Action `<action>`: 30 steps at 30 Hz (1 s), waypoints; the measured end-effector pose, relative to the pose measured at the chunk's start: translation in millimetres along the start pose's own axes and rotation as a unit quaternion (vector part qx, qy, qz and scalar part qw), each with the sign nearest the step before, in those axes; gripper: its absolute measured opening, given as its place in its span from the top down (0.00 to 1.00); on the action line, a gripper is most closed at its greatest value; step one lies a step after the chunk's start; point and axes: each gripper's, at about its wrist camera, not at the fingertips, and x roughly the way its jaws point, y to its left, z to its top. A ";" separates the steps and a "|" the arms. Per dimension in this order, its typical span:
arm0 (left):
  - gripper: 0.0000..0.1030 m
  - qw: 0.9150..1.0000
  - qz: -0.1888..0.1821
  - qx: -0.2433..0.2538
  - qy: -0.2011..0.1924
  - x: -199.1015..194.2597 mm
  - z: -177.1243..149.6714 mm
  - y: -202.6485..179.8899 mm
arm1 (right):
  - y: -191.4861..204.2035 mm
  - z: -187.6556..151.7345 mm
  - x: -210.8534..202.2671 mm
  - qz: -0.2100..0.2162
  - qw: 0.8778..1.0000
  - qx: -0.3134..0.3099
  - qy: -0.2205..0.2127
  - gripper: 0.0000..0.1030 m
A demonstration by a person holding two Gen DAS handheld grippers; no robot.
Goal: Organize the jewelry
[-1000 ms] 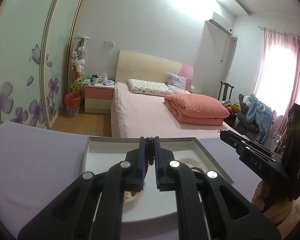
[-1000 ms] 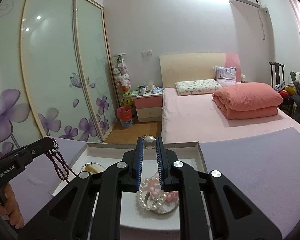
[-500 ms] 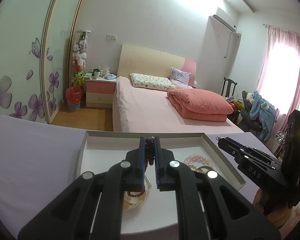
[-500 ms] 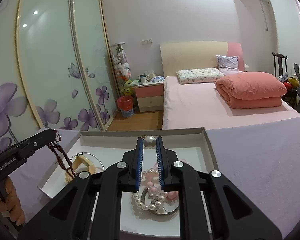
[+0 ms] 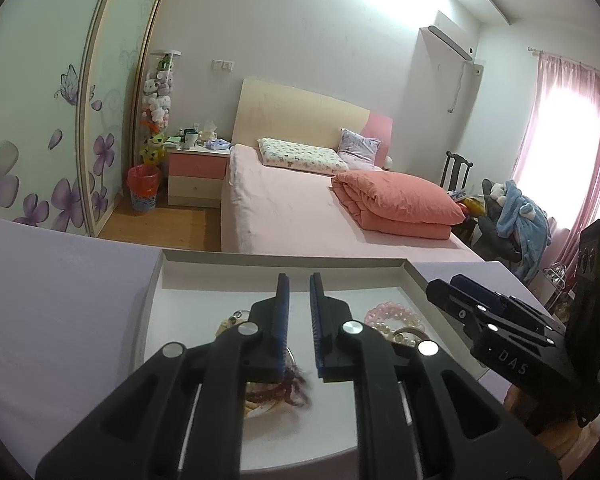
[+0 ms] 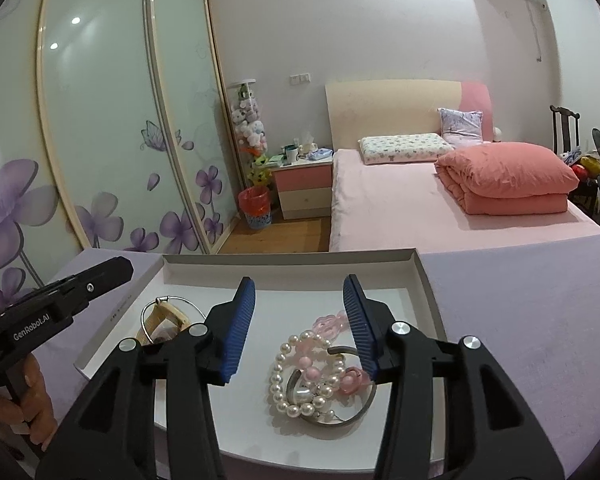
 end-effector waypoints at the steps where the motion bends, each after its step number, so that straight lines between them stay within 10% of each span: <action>1: 0.85 1.000 0.000 0.000 0.000 0.2 0.2 -0.2 | -1.0 -0.1 0.5 -0.001 1.000 0.002 0.000 0.54; 21: 0.81 1.000 0.014 -0.004 0.005 -2.0 -1.9 7.1 | -1.7 -3.7 1.4 -0.004 1.000 -0.001 0.004 0.54; 26: 0.69 1.000 0.017 -0.004 0.002 -24.0 -11.6 10.5 | -0.6 -8.5 -18.8 -0.005 1.000 -0.004 0.007 0.51; 30: 0.46 1.000 0.021 -0.012 -0.006 -56.9 -23.6 14.7 | 3.3 -14.2 -46.9 -0.008 1.000 -0.006 0.004 0.26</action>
